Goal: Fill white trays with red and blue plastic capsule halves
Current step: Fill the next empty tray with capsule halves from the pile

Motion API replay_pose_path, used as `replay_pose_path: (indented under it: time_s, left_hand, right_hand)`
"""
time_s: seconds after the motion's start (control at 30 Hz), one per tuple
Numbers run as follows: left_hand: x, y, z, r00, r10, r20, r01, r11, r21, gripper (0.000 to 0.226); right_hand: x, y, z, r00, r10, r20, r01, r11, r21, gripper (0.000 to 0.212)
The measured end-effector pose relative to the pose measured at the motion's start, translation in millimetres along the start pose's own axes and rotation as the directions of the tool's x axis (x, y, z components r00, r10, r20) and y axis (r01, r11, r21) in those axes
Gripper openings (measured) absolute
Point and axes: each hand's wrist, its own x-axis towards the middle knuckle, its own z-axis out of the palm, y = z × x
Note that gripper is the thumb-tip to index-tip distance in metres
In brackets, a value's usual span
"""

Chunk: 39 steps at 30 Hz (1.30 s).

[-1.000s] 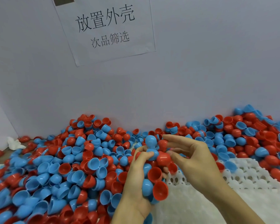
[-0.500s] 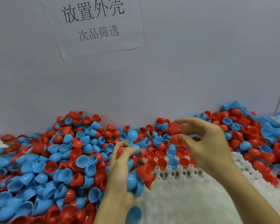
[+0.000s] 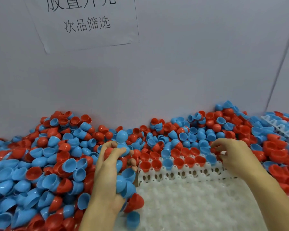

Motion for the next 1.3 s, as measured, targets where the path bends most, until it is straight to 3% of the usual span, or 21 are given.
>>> replay_pose_path:
  time_s: [0.3, 0.4, 0.47, 0.57, 0.63, 0.7, 0.77, 0.9, 1.0, 1.13, 1.3]
  left_hand:
    - [-3, -1, 6, 0.997, -0.001, 0.076, -0.002, 0.999, 0.035, 0.015]
    - [-5, -2, 8, 0.992, -0.013, 0.126, 0.005, 0.998, 0.063, 0.014]
    - [-7, -2, 9, 0.986, 0.023, 0.162, -0.053, 0.982, 0.183, 0.014]
    - [-9, -6, 14, 0.96, 0.13, 0.247, -0.223, 0.888, 0.402, 0.02]
    - [-11, -10, 18, 0.926, 0.197, 0.323, -0.347, 0.783, 0.516, 0.026]
    - [-13, -12, 21, 0.9, 0.196, 0.39, -0.404, 0.714, 0.572, 0.025]
    - [-13, -12, 23, 0.895, 0.165, 0.414, -0.399, 0.712, 0.578, 0.02]
    - [-13, -12, 23, 0.896, 0.124, 0.426, -0.378, 0.717, 0.586, 0.023]
    - [-15, -15, 25, 0.893, 0.115, 0.435, -0.375, 0.724, 0.578, 0.008]
    - [-14, -15, 24, 0.888, 0.094, 0.449, -0.373, 0.719, 0.586, 0.011]
    - [-13, -13, 19, 0.851, 0.034, 0.524, -0.415, 0.656, 0.631, 0.018]
  right_hand:
    - [-1, -5, -6, 0.999, 0.01, 0.032, -0.01, 1.0, 0.006, 0.055]
    - [-2, -14, -18, 0.995, -0.035, -0.096, 0.031, 0.998, -0.047, 0.041]
    - [-4, -30, -31, 0.979, -0.113, -0.168, 0.122, 0.992, 0.041, 0.032]
    - [-22, -78, -47, 0.95, -0.297, -0.098, 0.313, 0.908, 0.279, 0.016]
    - [-41, -114, -45, 0.921, -0.388, 0.009, 0.345, 0.83, 0.438, 0.012]
    - [-55, -135, -28, 0.897, -0.441, 0.028, 0.382, 0.806, 0.452, 0.021]
    - [-62, -144, -12, 0.886, -0.463, 0.018, 0.433, 0.84, 0.327, 0.024]
    - [-57, -140, -7, 0.911, -0.397, 0.11, 0.324, 0.856, 0.404, 0.035]
    - [-50, -132, -14, 0.919, -0.328, 0.22, 0.212, 0.88, 0.426, 0.036]
    - [-46, -122, -20, 0.858, -0.319, 0.402, 0.076, 0.853, 0.516, 0.035]
    - [-44, -114, -26, 0.756, -0.362, 0.545, -0.015, 0.823, 0.568, 0.016]
